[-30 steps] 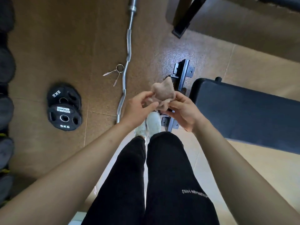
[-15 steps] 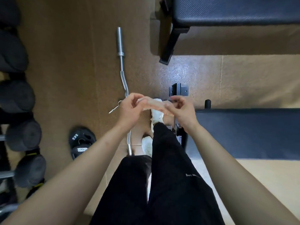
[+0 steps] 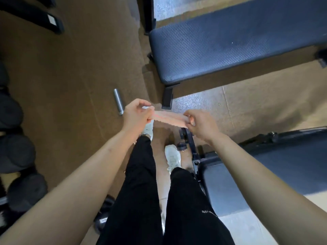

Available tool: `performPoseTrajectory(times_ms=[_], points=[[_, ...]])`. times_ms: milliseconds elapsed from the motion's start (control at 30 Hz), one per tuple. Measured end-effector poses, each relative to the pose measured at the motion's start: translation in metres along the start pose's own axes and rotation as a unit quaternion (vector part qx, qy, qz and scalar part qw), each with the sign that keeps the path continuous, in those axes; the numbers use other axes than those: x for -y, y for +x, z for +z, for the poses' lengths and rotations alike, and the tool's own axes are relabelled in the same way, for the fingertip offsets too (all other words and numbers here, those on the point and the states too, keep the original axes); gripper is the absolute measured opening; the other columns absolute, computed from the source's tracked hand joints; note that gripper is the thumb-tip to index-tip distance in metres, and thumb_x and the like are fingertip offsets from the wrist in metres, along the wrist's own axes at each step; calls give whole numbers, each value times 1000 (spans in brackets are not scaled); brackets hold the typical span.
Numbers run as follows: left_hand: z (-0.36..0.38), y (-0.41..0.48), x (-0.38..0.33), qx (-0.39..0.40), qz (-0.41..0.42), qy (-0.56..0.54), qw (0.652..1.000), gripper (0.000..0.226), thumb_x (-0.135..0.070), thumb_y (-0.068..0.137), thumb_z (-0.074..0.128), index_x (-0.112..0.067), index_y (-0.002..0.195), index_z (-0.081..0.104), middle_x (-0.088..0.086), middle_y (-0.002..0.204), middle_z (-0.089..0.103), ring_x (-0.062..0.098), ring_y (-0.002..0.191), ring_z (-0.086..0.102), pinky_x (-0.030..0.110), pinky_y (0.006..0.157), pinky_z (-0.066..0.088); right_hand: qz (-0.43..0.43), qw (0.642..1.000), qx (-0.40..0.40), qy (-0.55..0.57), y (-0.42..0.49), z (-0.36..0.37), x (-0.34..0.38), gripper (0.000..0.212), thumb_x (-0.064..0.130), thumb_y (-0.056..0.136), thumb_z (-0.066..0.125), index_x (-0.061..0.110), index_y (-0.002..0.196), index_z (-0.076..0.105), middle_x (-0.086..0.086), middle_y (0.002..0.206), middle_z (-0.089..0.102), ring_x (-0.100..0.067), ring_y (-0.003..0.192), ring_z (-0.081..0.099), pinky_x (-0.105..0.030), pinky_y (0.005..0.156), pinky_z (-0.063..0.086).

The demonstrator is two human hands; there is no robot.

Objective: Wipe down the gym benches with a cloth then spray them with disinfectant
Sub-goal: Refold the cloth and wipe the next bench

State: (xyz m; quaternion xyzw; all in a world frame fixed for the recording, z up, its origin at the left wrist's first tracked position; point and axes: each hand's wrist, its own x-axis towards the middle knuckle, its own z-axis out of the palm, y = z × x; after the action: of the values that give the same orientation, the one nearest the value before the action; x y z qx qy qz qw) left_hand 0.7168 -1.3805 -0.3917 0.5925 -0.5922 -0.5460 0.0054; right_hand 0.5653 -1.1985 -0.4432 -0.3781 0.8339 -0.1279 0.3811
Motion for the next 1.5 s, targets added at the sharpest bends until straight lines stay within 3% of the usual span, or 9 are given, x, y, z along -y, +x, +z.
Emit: performPoseTrajectory(times_ms=[367, 500, 633, 767, 900, 1067, 1300, 1367, 1500], points=[[35, 167, -72, 33, -33, -1, 999, 19, -2, 96, 65, -11, 108, 75, -2, 85, 67, 8, 68, 66, 30, 72, 65, 191, 946, -114, 236, 125, -20, -7, 25, 5, 94, 64, 18, 114, 71, -1, 92, 70, -22, 88, 70, -35, 86, 58], [38, 227, -87, 76, 31, 86, 993, 21, -8, 93, 66, -18, 106, 78, -8, 93, 71, 12, 87, 72, 36, 85, 64, 260, 907, -159, 292, 171, -28, -8, 21, 2, 93, 66, 18, 104, 70, -6, 95, 72, -26, 89, 71, -41, 86, 61], [47, 274, -92, 108, 67, 138, 982, 26, -12, 93, 63, -24, 112, 77, -6, 112, 72, 17, 107, 69, 41, 99, 58, 303, 862, -219, 343, 215, -39, -14, 23, -4, 93, 60, 15, 99, 71, -2, 96, 70, -14, 85, 65, -23, 80, 59], [58, 286, -83, 119, 139, 172, 968, 41, -15, 100, 65, -24, 139, 60, -7, 136, 64, 6, 120, 61, 19, 98, 52, 282, 823, -283, 405, 231, -48, -17, 33, -6, 89, 65, 8, 119, 70, 3, 105, 68, 2, 87, 62, -16, 88, 55], [61, 269, -53, 150, 365, 323, 860, 40, -14, 97, 64, -15, 136, 59, 6, 133, 64, 27, 119, 61, 49, 96, 55, 269, 862, -278, 329, 223, -35, -24, 35, 7, 85, 71, 12, 120, 72, 2, 114, 70, -7, 101, 66, -10, 93, 50], [93, 269, -27, 276, 532, 510, 617, 67, -45, 100, 56, -26, 160, 33, 12, 169, 25, 37, 156, 23, 58, 124, 24, 263, 914, -261, 164, 212, -24, -45, 47, 13, 87, 71, 11, 133, 62, -9, 137, 55, -24, 128, 49, -18, 109, 28], [123, 322, -34, 287, 600, 588, 461, 81, -73, 100, 28, -34, 165, -2, 11, 174, -4, 43, 158, -4, 66, 125, 4, 305, 918, -251, 19, 219, -28, -81, 77, 41, 93, 67, 19, 158, 33, -10, 169, 16, -33, 155, 14, -47, 124, 19], [124, 335, -41, 282, 606, 595, 447, 83, -79, 97, 20, -37, 164, -6, 10, 174, -7, 42, 158, -7, 64, 125, 1, 324, 916, -237, 3, 223, -31, -91, 82, 49, 93, 64, 20, 160, 26, -9, 170, 12, -32, 156, 9, -46, 126, 14], [128, 353, -65, 233, 567, 593, 523, 83, -82, 96, 20, -40, 164, -2, 5, 174, -6, 40, 159, -4, 68, 123, 4, 325, 927, -185, -14, 227, -35, -105, 89, 59, 92, 60, 19, 161, 22, -11, 170, 12, -34, 156, 8, -49, 127, 14]])
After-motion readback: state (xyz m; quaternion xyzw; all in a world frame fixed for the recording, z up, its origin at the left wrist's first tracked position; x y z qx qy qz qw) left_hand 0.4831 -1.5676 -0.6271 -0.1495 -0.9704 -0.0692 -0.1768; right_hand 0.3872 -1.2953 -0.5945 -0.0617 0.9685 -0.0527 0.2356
